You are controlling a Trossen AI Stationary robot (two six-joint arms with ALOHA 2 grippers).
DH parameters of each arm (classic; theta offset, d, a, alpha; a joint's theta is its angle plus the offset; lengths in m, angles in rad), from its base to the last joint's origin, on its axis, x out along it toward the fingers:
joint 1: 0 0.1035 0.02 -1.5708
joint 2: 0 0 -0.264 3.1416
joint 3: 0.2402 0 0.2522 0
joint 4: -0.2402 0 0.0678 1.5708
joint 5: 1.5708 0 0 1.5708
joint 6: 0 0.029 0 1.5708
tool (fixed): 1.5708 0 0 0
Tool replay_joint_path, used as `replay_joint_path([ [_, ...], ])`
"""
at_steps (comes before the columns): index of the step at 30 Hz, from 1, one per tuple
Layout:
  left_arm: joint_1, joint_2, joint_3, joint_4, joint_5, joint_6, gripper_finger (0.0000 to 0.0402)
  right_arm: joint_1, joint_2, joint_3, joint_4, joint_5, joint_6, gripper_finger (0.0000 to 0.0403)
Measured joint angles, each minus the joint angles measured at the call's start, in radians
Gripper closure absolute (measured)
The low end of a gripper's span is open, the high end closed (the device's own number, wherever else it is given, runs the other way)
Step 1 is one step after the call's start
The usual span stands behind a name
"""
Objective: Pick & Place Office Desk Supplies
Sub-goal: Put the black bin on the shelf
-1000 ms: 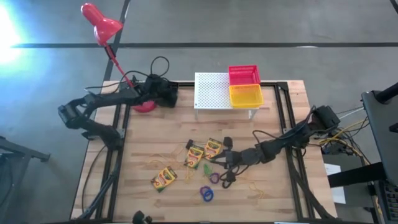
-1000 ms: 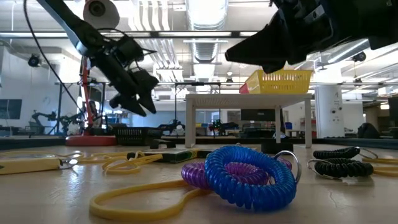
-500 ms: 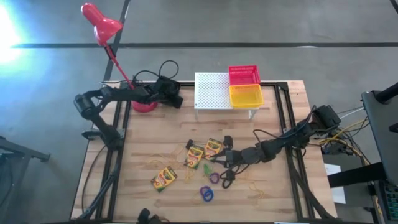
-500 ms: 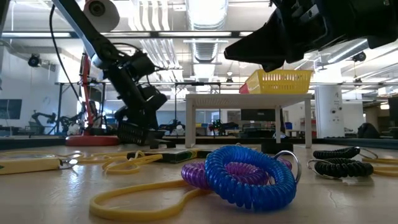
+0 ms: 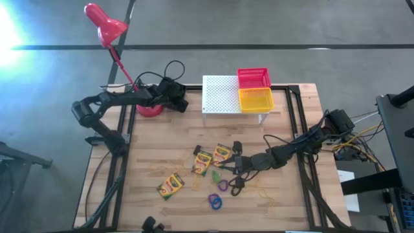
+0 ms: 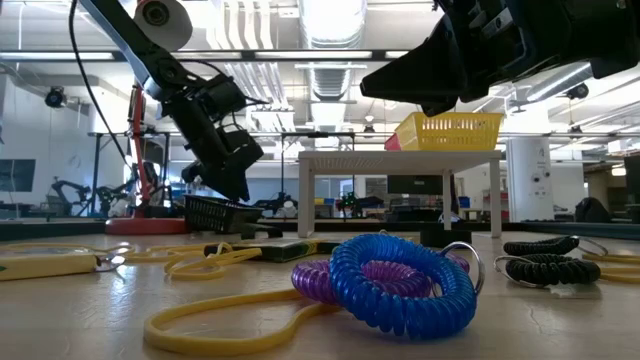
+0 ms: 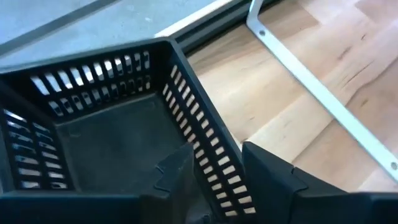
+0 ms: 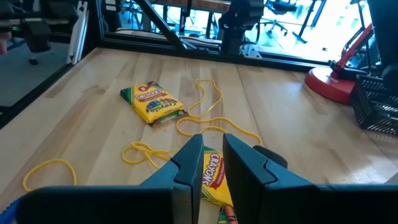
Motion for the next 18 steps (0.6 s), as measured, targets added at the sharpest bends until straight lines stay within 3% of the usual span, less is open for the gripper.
replay_joint_path([
  [10,-0.007,0.057,0.0,0.067,-0.014,-0.083,0.0189,0.0,0.0,0.0,0.0,-0.001,0.003,0.0346],
  [14,-0.006,0.057,0.001,0.061,-0.079,-0.084,0.0199,0.0,0.0,0.0,0.0,-0.002,0.012,0.0346],
  [18,-0.007,0.057,0.002,0.055,-0.105,-0.084,0.0235,-0.001,0.0,0.0,0.0,-0.002,0.01,0.0346],
])
